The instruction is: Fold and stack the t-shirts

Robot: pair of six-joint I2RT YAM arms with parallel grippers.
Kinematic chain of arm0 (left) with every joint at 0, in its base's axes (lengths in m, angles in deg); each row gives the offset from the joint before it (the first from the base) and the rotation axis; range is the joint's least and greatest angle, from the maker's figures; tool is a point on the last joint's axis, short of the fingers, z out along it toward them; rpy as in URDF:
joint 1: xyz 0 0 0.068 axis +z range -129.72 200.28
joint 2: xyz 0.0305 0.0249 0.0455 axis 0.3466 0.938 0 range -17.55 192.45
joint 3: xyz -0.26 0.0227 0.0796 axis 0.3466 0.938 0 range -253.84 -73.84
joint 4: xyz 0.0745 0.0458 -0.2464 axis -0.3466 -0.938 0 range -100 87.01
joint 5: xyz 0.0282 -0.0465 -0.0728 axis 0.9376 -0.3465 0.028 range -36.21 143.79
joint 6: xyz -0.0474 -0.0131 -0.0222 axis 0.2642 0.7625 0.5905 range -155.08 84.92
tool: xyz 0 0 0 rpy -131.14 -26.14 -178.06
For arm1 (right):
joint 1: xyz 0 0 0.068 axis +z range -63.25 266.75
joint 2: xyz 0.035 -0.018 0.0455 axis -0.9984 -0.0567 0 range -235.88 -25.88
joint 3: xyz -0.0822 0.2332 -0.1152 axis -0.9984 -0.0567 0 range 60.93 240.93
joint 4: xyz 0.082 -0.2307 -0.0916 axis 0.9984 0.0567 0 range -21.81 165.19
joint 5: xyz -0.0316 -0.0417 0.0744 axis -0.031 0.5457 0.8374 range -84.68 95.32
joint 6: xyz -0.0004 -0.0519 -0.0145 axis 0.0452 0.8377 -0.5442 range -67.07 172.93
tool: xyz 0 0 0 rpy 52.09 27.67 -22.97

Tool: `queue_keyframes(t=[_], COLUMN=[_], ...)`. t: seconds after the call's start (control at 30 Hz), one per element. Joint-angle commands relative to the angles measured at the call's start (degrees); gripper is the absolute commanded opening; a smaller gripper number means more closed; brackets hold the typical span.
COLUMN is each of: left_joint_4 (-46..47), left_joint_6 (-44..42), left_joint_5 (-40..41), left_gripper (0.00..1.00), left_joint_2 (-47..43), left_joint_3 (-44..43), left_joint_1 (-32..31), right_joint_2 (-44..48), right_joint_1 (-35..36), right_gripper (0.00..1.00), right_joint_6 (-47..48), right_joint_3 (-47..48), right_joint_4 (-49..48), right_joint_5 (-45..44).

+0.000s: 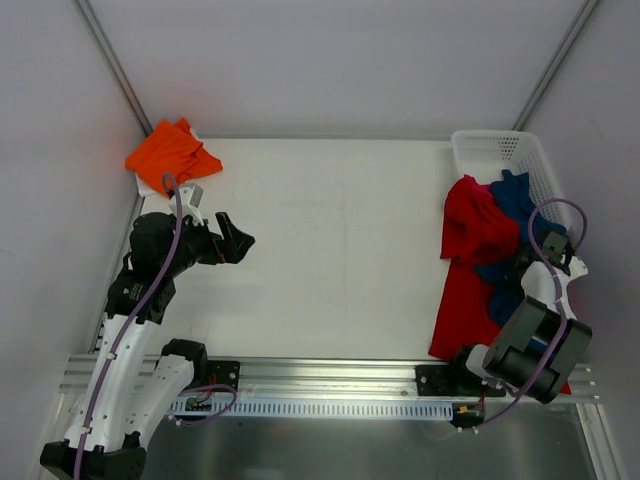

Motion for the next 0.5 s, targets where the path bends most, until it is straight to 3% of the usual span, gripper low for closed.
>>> queue_keyframes(t=[0.0,0.23,0.47], left_joint_4=[1.54,1.46,1.54], left_joint_6=[0.06,-0.12,-0.12], left_joint_5=[-0.64,0.06,-0.03], left_gripper=[0.99,0.99,0.99], left_joint_2=[-0.97,-2.02,-2.9], left_joint_3=[0.04,0.04,0.04], left_joint_1=[-0.39,-0.3,-0.39], right_joint_2=[7.72,29.07,31.04], right_joint_1=[2.69,9.8,14.3], right_gripper=[0.0,0.01,0.01], right_joint_6=[-0.79,-0.18,0.96], right_joint_3=[3.47,17.01,30.91], right_joint_4=[7.53,22.57,30.75], right_joint_5=[-0.53,-0.46,7.28])
